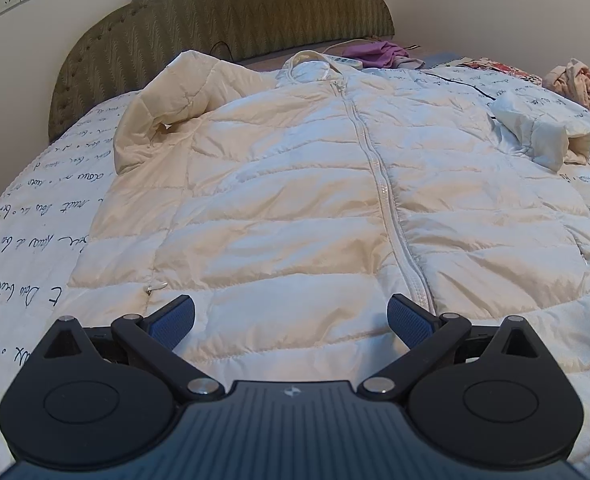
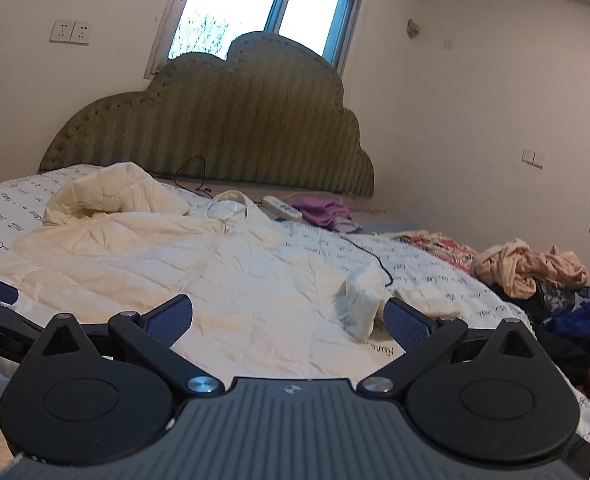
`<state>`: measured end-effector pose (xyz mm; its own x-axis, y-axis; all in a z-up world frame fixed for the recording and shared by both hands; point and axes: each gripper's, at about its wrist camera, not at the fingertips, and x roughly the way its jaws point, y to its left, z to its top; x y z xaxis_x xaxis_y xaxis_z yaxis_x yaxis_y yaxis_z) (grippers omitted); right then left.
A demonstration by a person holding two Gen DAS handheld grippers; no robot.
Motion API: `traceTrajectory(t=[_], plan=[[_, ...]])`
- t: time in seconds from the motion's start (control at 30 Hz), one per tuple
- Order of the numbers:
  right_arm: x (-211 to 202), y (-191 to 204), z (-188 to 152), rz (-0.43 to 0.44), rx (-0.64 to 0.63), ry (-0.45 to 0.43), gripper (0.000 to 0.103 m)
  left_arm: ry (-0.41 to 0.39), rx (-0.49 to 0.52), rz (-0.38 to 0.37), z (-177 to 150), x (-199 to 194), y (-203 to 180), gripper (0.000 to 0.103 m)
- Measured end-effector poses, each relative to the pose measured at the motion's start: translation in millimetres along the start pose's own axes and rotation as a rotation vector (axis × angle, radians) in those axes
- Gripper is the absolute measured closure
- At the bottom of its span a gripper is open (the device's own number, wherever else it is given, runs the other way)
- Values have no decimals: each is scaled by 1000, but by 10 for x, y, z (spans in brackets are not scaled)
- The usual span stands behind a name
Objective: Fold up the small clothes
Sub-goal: 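Move the right tool toward the jacket sleeve lying beside the zipper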
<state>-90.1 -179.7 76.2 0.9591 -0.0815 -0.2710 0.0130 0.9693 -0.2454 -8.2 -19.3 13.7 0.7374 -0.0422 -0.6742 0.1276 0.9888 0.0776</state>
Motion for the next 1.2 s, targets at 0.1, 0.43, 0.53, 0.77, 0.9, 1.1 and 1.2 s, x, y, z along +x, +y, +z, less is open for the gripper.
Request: traceTrajectory(t=[0.1, 0.43, 0.53, 0.77, 0.9, 1.1, 1.2], plan=[[83, 11, -5, 78, 62, 56, 0, 0, -2, -3, 6, 8, -5, 0], [305, 93, -254, 183, 160, 213, 0, -1, -5, 14, 3, 21, -3, 0], [326, 90, -255, 175, 152, 215, 0, -3, 2, 18, 11, 26, -18, 0], [405, 16, -270, 198, 166, 235, 0, -5, 11, 27, 64, 56, -46, 0], [464, -39, -279, 228, 170, 231, 0, -14, 9, 28, 130, 78, -75, 0], [585, -124, -299, 266, 189, 249, 0, -44, 5, 12, 259, 146, -194, 0], [654, -225, -287, 258, 197, 245, 0, -69, -2, 36, 279, 233, -266, 0]])
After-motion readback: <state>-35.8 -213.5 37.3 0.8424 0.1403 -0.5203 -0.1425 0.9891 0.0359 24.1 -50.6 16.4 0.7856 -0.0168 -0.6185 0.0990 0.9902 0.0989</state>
